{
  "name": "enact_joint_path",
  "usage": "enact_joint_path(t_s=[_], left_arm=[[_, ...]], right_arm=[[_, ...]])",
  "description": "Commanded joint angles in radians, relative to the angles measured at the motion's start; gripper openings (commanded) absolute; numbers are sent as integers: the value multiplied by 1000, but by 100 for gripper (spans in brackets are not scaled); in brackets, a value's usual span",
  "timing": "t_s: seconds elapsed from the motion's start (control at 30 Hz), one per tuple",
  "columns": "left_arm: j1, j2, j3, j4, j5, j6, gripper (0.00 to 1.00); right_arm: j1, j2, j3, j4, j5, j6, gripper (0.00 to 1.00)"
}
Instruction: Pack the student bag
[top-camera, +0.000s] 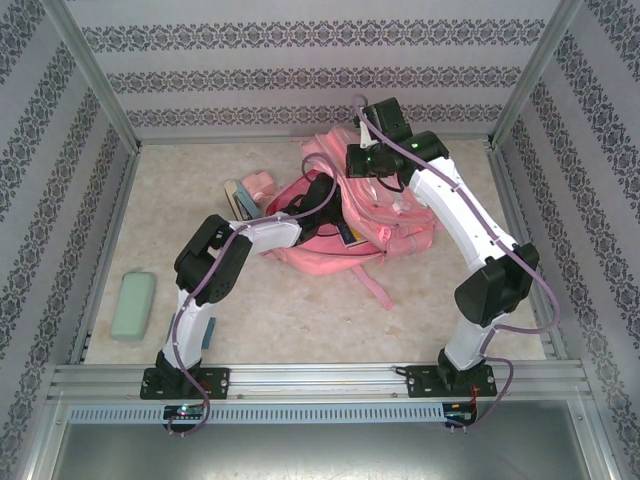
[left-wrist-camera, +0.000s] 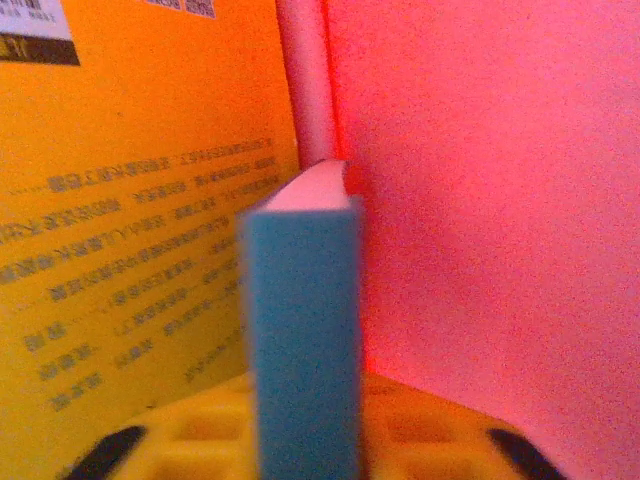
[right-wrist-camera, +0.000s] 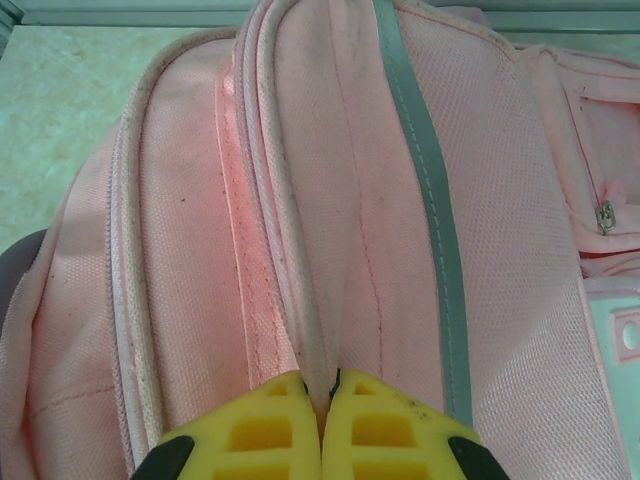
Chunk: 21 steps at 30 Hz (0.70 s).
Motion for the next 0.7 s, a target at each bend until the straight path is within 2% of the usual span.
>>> enact_joint_path(t_s=[0.0, 0.13, 0.23, 0.33, 0.47, 0.67], left_arm=[[-19, -3, 14, -133, -37, 33, 56], [-10, -80, -1, -249, -83, 104, 77], [7, -145, -55, -262, -82, 116, 90], [28, -218, -99, -305, -86, 139, 93], [49, -301, -116, -449, -115, 196, 94], [79, -446, -180, -666, -221, 256, 96]], right_arm=[[-3, -77, 21, 136, -51, 30, 0], [-11, -85, -13, 152, -55, 32, 0], [-16, -94, -48, 169, -56, 33, 0], [-19, -108, -95, 197, -59, 38, 0], [-18, -116, -145, 231, -82, 42, 0], [-2, -110, -202, 260, -101, 36, 0]])
